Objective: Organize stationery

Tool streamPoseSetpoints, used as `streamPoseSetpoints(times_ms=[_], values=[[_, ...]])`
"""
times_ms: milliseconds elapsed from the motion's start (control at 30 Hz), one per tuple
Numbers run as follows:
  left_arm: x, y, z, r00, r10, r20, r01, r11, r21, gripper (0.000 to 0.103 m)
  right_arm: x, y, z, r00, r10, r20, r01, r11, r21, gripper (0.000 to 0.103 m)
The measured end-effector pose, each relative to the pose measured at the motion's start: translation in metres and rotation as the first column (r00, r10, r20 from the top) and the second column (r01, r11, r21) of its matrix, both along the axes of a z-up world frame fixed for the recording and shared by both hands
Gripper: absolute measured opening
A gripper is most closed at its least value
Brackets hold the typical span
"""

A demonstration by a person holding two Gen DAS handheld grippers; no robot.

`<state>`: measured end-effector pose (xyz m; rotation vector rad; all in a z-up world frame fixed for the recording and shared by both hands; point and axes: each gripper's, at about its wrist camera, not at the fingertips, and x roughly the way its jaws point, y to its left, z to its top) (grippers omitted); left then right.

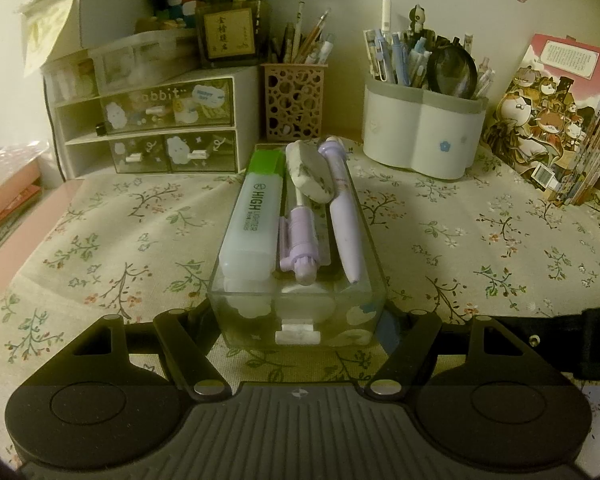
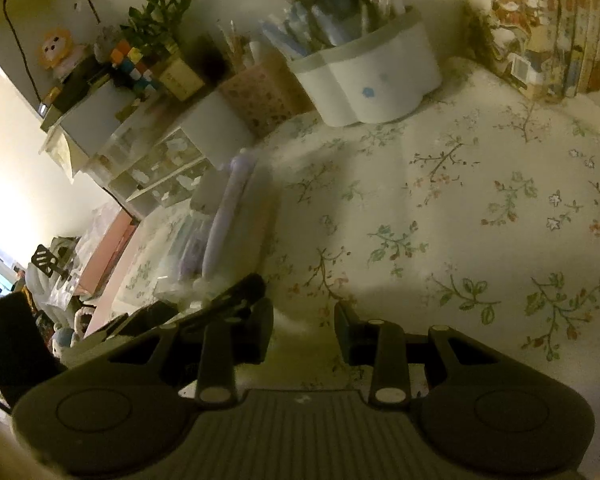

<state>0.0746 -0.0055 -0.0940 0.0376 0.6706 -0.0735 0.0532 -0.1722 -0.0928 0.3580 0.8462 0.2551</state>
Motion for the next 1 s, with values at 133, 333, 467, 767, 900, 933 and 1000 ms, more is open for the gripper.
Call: streamPoseSetpoints(times_ms=[133,333,467,767,900,933,1000], values=[[-0.002,0.004,0.001,1.0,0.0,0.002,0.0,1.0,-0.025,0.076,-0.002,0.0,0.0,1.0,0.01,0.0,-0.01,1.0,-0.003,0.04],[-0.012,0.013,0.009,1.0,0.028,-0.005,-0.028,0.999,-0.038,0.086,-0.007,0.007,0.003,0.999,0.04,0.01,-0.039,0.999,-0.033,0.043],[-0.026,0.016,0.022,0.999,0.047,0.019,-0.046,0.999,-0.026,0.091,-0.007,0.004,0.005,0.999,0.038,0.021,-0.037,0.999,-0.031,0.051],[-0.048,0.023,0.051,0.991,0.126,0.032,-0.126,0.992,0.005,0.095,-0.01,0.009,0.019,0.995,0.083,0.054,-0.081,0.996,-0.032,0.061],[-0.054,0.025,0.062,0.99,0.139,0.03,-0.139,0.99,0.005,0.098,-0.013,0.009,0.026,0.993,0.099,0.072,-0.097,0.995,-0.03,0.062],[-0.054,0.025,0.065,0.99,0.141,0.024,-0.141,0.99,0.006,0.098,-0.014,0.009,0.029,0.992,0.099,0.076,-0.097,0.995,-0.031,0.062],[-0.056,0.024,0.072,0.99,0.144,0.014,-0.144,0.99,0.013,0.098,-0.016,0.008,0.033,0.991,0.102,0.087,-0.099,0.994,-0.037,0.063]])
